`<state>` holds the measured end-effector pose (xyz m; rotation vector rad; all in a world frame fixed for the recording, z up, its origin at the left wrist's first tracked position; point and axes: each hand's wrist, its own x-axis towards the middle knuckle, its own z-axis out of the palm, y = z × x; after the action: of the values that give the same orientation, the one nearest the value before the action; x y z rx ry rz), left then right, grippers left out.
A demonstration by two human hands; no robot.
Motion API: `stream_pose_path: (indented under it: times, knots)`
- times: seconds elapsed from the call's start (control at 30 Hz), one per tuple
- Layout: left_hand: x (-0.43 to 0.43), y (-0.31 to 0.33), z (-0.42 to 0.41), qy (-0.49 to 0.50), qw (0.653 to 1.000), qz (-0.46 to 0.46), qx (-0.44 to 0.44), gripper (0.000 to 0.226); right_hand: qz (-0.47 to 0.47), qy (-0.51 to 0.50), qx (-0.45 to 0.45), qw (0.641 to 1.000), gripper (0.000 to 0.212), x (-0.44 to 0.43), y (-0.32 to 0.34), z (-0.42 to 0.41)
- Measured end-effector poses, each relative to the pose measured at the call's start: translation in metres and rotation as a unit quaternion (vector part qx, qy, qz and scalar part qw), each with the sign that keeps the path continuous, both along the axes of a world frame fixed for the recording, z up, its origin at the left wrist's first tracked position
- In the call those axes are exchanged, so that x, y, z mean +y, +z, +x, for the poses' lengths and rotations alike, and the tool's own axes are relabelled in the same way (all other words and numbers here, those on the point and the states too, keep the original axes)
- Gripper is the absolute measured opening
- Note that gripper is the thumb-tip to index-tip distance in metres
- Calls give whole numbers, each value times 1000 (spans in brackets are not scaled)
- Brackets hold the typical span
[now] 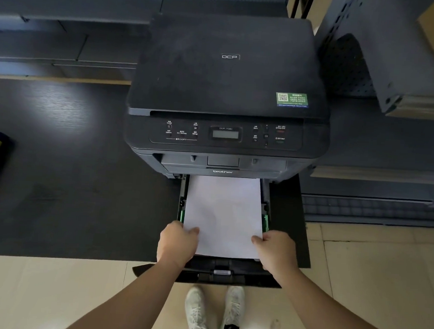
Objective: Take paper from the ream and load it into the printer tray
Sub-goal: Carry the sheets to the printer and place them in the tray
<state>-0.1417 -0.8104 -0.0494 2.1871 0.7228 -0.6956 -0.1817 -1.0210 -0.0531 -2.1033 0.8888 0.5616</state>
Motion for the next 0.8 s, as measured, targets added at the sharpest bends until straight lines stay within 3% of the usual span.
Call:
stream_pose_path:
  times: [0.1,0.37,0.5,0.67,0.8]
  knots:
    - [2,-2,-2,-70,995,66,-18,13,-74,51,-21,996,45,2,-1,0]
    - [0,-6,-3,-203,961,183,-32,21,-183,141,-20,973,30,4,-6,0]
    - [0,-8,-5,-211,961,173,-48,28,-177,150,-65,971,22,5,-10,-6]
    - [0,1,-9,-209,961,160,-86,38,-179,143,-137,964,41,5,-9,-19]
    - [-5,-1,-11,-343,916,173,-117,22,-161,252,-231,926,16,1,-14,-22]
